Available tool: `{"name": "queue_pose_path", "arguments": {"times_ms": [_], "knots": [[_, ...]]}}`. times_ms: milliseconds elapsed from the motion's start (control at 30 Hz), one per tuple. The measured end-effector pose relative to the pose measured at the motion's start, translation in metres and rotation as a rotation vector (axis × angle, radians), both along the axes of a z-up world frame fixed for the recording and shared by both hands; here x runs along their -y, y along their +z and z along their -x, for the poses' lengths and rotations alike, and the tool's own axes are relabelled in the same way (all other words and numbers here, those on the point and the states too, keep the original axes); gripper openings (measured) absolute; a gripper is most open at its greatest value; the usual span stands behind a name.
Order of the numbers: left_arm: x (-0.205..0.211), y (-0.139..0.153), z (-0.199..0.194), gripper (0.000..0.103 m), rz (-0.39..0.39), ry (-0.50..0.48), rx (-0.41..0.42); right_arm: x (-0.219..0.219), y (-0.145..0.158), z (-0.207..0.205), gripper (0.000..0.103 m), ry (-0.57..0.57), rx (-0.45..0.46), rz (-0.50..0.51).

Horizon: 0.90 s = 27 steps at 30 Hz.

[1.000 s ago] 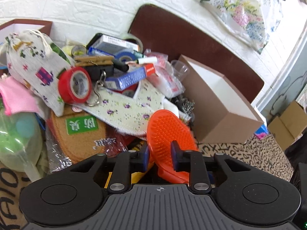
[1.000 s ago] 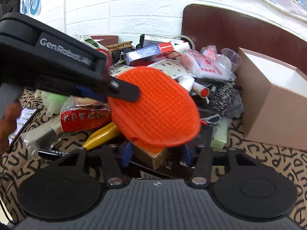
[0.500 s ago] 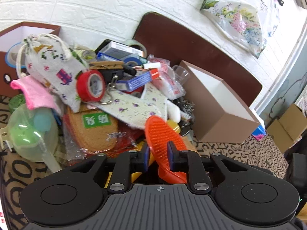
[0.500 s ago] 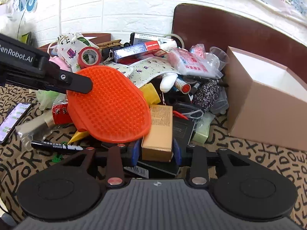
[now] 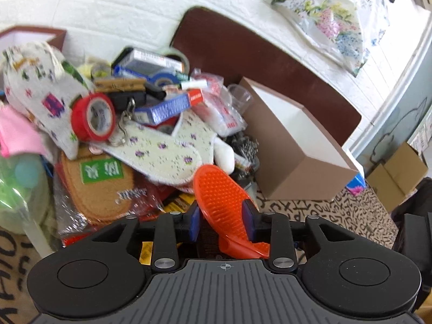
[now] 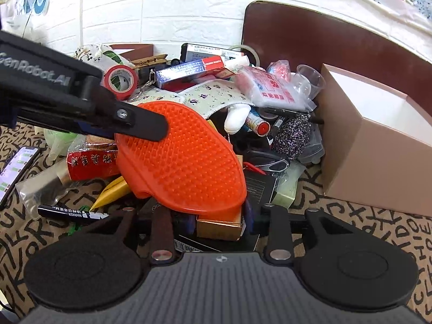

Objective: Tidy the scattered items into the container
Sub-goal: 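Lift the held brush and gold box and carry them over the white box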

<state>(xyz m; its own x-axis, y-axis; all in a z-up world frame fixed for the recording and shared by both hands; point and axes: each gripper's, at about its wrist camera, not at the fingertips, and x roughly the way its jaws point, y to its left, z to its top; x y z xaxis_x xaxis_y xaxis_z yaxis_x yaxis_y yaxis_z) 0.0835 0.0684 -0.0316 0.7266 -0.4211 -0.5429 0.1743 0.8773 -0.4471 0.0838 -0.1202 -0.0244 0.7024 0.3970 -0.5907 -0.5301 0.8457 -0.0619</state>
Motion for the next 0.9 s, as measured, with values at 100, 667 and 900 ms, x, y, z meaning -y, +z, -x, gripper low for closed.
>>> {"name": "queue_pose_path", "arguments": {"times_ms": [100, 667, 900], "knots": [[0.002, 0.000, 0.001, 0.018, 0.002, -0.010, -0.002, 0.004, 0.000, -0.002, 0.037, -0.003, -0.017, -0.022], [0.013, 0.053, 0.009, 0.002, -0.030, -0.057, 0.137, 0.024, 0.021, 0.006, 0.036, 0.001, -0.003, -0.064], [0.036, 0.080, -0.003, 0.001, -0.058, -0.113, 0.206, 0.040, 0.042, 0.002, 0.036, -0.021, 0.063, -0.051]]}}
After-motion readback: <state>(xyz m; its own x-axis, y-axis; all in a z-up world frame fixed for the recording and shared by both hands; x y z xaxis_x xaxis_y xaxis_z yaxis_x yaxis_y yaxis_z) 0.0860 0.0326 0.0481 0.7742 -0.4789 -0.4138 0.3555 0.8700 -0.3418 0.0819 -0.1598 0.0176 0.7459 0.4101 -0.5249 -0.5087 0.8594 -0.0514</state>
